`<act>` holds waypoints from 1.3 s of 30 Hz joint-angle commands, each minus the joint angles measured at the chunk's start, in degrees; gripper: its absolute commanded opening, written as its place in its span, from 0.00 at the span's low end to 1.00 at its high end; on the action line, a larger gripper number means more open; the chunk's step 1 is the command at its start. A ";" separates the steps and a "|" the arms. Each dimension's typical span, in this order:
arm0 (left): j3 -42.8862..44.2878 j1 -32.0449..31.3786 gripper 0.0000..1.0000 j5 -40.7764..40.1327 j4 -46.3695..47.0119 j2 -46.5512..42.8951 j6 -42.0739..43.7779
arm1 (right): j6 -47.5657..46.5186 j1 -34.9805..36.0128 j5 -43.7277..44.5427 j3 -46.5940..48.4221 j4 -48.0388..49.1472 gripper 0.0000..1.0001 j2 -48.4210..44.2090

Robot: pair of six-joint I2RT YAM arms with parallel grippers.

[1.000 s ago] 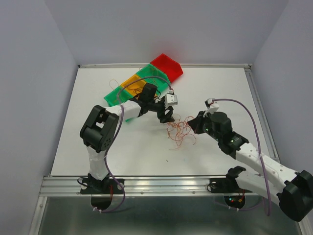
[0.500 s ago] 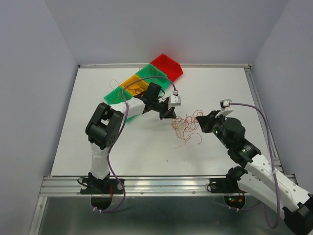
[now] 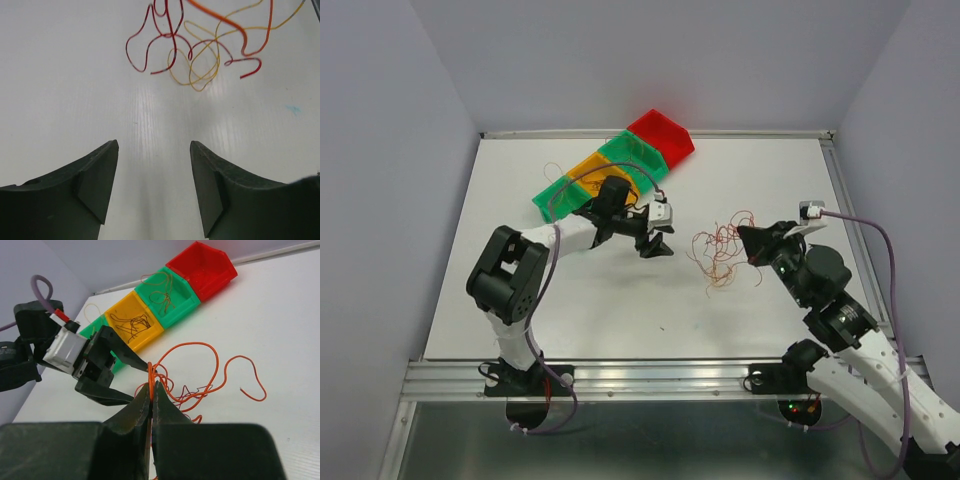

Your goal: Untangle the cables

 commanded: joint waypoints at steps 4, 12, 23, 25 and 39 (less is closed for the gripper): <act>-6.90 -0.29 0.70 5.11 22.41 -9.04 -8.62 | -0.34 0.58 -5.69 10.87 0.77 0.00 2.65; -10.86 -1.34 0.71 4.14 33.40 -11.85 -14.61 | -0.60 0.50 -10.52 19.32 2.18 0.01 6.69; -15.17 -2.66 0.75 -3.16 44.31 -18.01 -20.50 | 0.98 0.50 -16.76 20.21 8.07 0.01 10.04; -15.61 -2.84 0.74 -3.50 44.93 -18.10 -20.51 | 1.33 0.58 -17.12 20.38 8.33 0.01 10.30; -14.73 -2.84 0.01 -9.04 43.79 -17.57 -20.77 | 2.92 0.58 -17.22 19.94 12.64 0.00 9.44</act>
